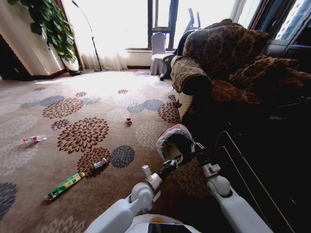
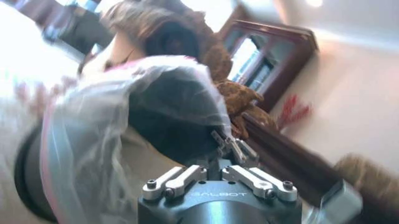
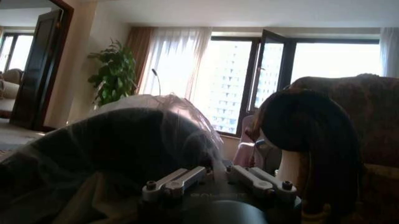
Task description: Pick up the trash from the ground and place it into the trash bin.
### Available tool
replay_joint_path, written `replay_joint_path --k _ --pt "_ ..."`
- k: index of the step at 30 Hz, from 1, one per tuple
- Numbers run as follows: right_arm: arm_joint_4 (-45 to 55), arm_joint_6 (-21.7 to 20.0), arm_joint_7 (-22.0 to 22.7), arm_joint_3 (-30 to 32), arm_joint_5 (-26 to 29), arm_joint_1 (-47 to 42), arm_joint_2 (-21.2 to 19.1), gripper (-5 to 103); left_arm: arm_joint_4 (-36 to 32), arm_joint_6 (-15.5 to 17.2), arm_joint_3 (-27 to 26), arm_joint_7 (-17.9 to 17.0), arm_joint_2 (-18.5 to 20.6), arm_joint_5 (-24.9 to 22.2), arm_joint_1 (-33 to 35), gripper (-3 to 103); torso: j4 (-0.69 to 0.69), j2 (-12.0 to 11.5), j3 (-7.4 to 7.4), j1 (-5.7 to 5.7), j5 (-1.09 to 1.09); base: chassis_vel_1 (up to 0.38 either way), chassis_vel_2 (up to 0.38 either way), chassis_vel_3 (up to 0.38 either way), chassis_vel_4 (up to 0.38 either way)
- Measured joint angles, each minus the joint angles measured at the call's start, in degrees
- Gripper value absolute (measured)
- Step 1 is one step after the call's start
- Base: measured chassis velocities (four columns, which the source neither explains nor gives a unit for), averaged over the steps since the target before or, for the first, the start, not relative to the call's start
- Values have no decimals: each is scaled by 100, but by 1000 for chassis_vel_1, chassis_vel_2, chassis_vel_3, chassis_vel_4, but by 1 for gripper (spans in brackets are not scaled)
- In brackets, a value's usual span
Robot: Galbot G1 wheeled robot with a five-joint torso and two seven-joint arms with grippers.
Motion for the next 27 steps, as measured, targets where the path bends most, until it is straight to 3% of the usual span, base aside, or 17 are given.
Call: replay_joint_path --k 1,3,4,5,6,8,9,12,13,14,18,19,20,22,23,25,27 --pt "0 -12 0 6 6 -3 0 0 -47 -170 -77 63 40 458 140 13 0 0 0 0 3 0 0 0 0" --pt "10 -39 0 26 32 -9 -4 0 -156 -426 -274 130 65 992 352 24 1 0 0 0 0 0 0 0 0" --pt "30 -82 0 47 99 -24 -19 0 -310 -703 -586 193 81 1532 586 29 0 0 0 0 1 0 0 0 0" --pt "30 -82 0 47 99 -24 -19 0 -310 -703 -586 193 81 1532 586 29 0 0 0 0 1 0 0 0 0" --pt "48 -129 0 68 174 -38 -28 0 -436 -919 -867 264 93 1891 771 34 0 0 0 0 1 0 0 0 0" --pt "61 -162 0 83 224 -48 -31 0 -535 -1045 -1070 308 105 2089 897 40 0 0 0 0 0 0 0 0 0" --pt "109 -233 0 118 329 -74 -34 0 -726 -1203 -1418 335 130 2353 1115 45 0 0 0 0 2 0 0 0 0" --pt "215 -332 1 189 450 -129 -36 0 -1192 -1438 -2181 137 53 2723 1556 56 0 0 0 0 1 0 0 0 0" --pt "215 -332 1 189 450 -129 -36 0 -1192 -1438 -2181 137 53 2723 1556 56 0 0 0 0 1 0 0 0 0" --pt "263 -364 1 233 465 -165 -26 0 -1428 -1457 -2578 -27 -77 2777 1765 61 0 0 0 0 1 0 0 0 0" --pt "428 -408 2 364 528 -311 70 0 -1735 -1323 -3682 -395 -672 2802 2317 78 1 0 -1 0 3 0 0 0 0" --pt "450 -408 1 385 533 -330 83 0 -1708 -1295 -3806 -442 -748 2830 2382 78 2 0 0 0 2 0 0 0 0" --pt "563 -398 2 476 544 -426 144 0 -1501 -1187 -4198 -665 -962 2918 2549 89 1 0 -1 0 2 0 0 0 0" --pt "650 -397 2 529 545 -497 176 0 -1348 -1094 -4393 -857 -1062 2936 2616 89 1 0 0 0 0 0 0 0 0" --pt "738 -422 2 578 541 -576 198 0 -1220 -991 -4532 -1035 -1127 2930 2662 94 1 0 -1 0 0 0 0 0 0" --pt "1132 -704 -1 761 410 -919 220 0 -903 -370 -4893 -1789 -1274 2325 2847 99 0 0 -1 0 -3 0 0 0 0" --pt "1229 -768 -1 814 372 -1023 227 0 -869 -195 -4995 -1888 -1296 2107 2901 100 0 0 -1 0 -2 0 0 0 0"
